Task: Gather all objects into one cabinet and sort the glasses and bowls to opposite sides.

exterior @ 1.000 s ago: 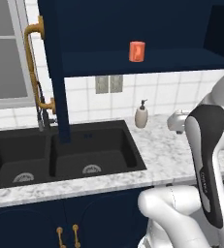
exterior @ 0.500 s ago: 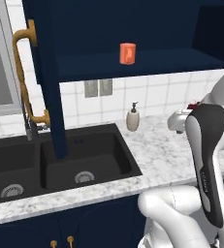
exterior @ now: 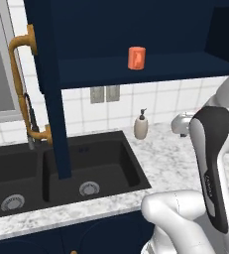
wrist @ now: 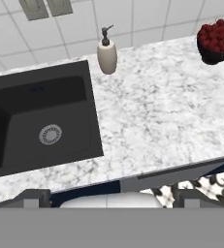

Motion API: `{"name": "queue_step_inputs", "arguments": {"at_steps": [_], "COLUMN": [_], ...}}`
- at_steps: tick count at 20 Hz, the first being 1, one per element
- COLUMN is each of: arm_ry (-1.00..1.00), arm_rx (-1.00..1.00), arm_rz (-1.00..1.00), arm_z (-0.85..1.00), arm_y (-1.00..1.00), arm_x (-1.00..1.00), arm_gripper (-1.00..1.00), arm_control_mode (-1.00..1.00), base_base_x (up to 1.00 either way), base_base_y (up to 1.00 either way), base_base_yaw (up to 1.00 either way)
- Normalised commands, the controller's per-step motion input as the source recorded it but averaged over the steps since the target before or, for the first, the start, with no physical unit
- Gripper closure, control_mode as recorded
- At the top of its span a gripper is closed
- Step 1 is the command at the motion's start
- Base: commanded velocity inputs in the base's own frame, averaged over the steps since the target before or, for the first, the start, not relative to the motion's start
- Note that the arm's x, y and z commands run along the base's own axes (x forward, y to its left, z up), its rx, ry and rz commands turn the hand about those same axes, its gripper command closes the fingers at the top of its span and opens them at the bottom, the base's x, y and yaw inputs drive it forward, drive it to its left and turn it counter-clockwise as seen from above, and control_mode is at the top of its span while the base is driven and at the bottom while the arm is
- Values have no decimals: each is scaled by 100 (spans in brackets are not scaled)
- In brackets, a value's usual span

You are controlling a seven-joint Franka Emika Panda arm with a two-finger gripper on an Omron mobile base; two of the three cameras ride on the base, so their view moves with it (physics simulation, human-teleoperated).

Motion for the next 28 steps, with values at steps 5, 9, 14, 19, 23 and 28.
{"name": "queue_step_inputs", "arguments": {"at_steps": [5,9,14,19,23,28], "arm_ry": [0,0,-10,-39,-34,-5], "arm_rx": [0,0,0,0,0,0], "arm_rz": [0,0,0,2,1,0], "arm_z": [0,0,11,57,67,47], "arm_y": [0,0,1,3,1,19], "arm_x": [0,0,0,-4,6,32], "arm_gripper": [-100,-100,-100,-100,-100,-100], "arm_control_mode": [100,100,-100,-100,-100,-100], "base_base_x": [22,3,0,0,0,0], "base_base_y": [0,0,0,0,0,0], "base_base_yaw": [12,3,0,0,0,0]}}
